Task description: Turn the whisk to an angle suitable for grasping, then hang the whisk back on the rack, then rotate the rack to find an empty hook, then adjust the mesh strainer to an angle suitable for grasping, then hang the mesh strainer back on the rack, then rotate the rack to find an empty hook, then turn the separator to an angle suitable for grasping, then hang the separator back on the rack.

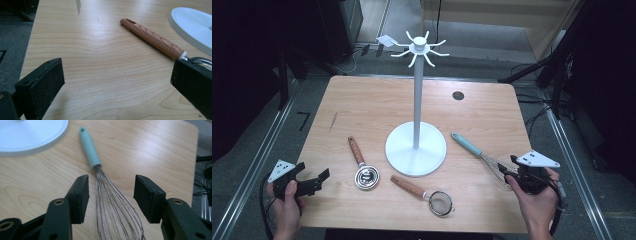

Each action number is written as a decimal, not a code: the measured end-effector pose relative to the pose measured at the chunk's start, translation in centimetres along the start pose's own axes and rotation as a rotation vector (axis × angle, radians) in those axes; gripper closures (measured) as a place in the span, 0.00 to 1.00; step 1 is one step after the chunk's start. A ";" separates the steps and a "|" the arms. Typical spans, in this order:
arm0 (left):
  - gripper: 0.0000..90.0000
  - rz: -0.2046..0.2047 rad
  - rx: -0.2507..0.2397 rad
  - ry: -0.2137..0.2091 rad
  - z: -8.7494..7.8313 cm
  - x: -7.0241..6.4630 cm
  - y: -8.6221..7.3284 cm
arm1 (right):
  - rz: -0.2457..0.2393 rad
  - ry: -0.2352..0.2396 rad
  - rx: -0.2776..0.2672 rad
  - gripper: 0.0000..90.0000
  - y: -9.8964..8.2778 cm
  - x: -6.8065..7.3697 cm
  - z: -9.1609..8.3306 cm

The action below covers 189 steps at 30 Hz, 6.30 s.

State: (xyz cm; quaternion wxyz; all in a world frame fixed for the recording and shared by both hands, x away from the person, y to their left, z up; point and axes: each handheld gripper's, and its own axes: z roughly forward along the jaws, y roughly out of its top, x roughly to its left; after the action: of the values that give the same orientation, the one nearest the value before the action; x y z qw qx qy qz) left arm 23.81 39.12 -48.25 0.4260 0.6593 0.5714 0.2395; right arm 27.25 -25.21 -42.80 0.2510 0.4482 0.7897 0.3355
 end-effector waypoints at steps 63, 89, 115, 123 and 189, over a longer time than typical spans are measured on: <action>0.00 -0.005 0.001 -0.001 0.1 0.1 0.0 | -0.333 0.114 0.559 0.77 8.7 2.4 12.4; 0.00 -0.005 0.006 -0.003 0.1 0.0 0.0 | -0.262 0.157 0.715 0.78 9.5 2.0 15.0; 0.00 -0.007 0.009 -0.006 0.1 0.0 0.0 | -0.164 0.186 0.785 0.78 9.5 1.4 16.1; 0.00 -0.006 0.009 -0.005 0.1 0.0 0.0 | -0.149 0.167 0.772 0.79 9.4 1.6 15.9; 0.00 -0.004 0.007 -0.003 0.1 0.0 0.0 | 0.030 0.344 -0.415 0.79 14.4 8.8 -1.1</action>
State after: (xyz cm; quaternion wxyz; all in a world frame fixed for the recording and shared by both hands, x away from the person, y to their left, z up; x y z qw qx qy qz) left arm 23.89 39.10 -48.30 0.4249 0.6599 0.5731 0.2357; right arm 30.05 -12.47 -32.06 0.1946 0.3351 0.7283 0.5651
